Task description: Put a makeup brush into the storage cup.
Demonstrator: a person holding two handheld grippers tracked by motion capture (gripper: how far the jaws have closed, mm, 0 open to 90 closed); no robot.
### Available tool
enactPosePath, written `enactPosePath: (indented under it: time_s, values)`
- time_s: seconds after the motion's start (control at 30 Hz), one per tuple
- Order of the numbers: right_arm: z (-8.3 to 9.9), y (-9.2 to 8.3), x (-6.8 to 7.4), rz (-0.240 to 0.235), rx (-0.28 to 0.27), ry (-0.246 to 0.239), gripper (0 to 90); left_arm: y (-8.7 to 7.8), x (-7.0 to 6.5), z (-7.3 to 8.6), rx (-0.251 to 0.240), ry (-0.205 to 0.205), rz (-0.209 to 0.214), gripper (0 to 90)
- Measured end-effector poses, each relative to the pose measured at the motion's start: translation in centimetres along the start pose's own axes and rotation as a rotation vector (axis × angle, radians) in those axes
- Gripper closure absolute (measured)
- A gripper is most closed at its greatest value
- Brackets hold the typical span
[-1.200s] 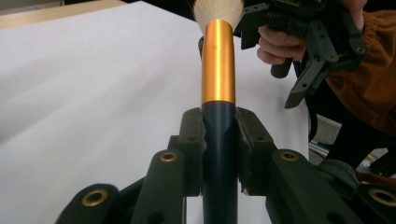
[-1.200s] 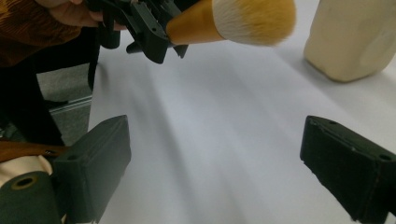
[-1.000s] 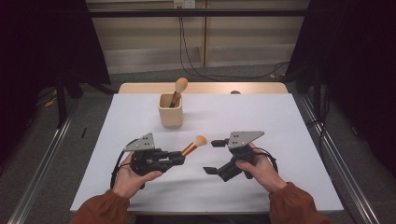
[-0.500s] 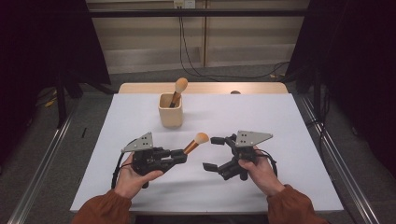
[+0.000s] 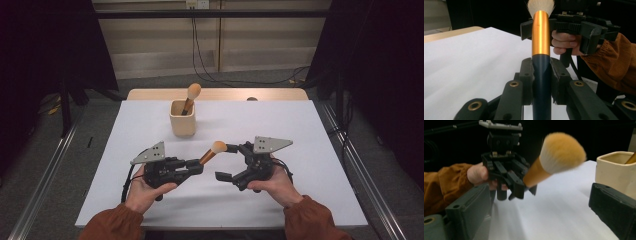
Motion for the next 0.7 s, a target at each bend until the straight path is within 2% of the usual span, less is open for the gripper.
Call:
enactPosePath:
  time_s: [0.13,0.47,0.7]
  values:
    - [-0.3,0.5,0.0,-0.003,-0.012,0.012,6.8,0.1,-0.1,-0.1,-0.008,-0.002,0.002,74.3]
    - [-0.6,1.1,-0.6,-0.006,-0.052,0.062,35.0,0.2,-0.4,-0.1,-0.005,-0.008,0.017,74.3]
    - [-0.5,1.3,-0.2,-0.039,-0.054,0.083,47.7,0.3,-0.6,-0.1,-0.008,-0.003,0.032,74.3]
Point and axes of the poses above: each handheld gripper's, and its own axes: y roughly forward along the jaws, z roughly out of its underside, x roughly to its left, the point moved 10 cm from there along y, roughly forward along the jaws, and after that the axes turned 7 degrees about -x, right-handed, at the moved point
